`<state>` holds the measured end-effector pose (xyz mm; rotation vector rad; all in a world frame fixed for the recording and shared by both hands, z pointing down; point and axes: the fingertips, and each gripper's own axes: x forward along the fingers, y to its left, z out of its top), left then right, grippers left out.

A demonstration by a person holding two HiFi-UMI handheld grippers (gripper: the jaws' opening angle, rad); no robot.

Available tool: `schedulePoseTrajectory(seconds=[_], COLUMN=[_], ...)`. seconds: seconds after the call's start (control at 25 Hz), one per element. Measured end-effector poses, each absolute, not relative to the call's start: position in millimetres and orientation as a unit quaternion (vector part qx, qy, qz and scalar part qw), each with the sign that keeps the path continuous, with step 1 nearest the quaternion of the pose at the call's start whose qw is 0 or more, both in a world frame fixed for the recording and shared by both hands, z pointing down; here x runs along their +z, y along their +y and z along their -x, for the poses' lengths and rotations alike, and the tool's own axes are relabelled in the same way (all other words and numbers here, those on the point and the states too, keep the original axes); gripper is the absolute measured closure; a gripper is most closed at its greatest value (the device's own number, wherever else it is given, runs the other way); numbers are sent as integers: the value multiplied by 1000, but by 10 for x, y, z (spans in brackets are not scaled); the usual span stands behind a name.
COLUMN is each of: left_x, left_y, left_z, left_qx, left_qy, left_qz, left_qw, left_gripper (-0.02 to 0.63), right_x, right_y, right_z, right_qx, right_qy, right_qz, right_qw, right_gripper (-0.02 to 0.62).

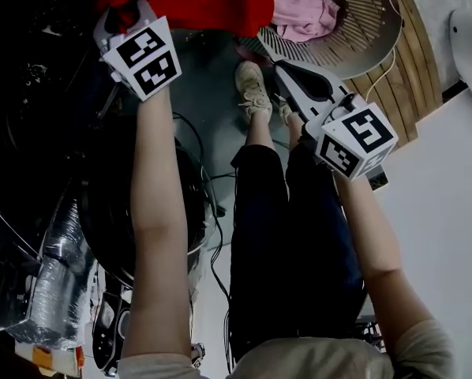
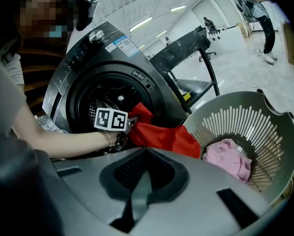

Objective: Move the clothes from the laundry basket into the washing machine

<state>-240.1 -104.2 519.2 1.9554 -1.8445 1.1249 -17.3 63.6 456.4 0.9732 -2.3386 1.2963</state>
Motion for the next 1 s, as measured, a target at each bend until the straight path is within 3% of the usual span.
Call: schedulePoseTrajectory(seconds=[0.12,0.36,0.44,0.56,0.8,1.0], left_x=[4866,4473,4689,5022,5083,5566], left_y=[-1216,-1766,-1767,-1516,-891,-646], left_z=[2887,3676,3566,3337,2732,2182], left_qx=[374,320,316,314,285,363], left_qy=[-667,-770,-757,-729,-695,-599], left_qz=[-640,-548,-563,-587,-635,-683], left_qw=[72,60,101,159,182,206], left_gripper=[495,477,360,288,270,260], right_x=[4574,4598,4613,4600,4578,4590], right_y=[597,536,533,553,556,585], right_z=[208,323,340,344,278,261], right_qx=[451,448,450,453,452,451], right_qy=[-816,-820,-820,-818,-816,-816], right_qz=[-333,-327,-326,-325,-331,-333], right_qw=[144,140,140,141,139,138], right_gripper=[585,584,584,586,584,585])
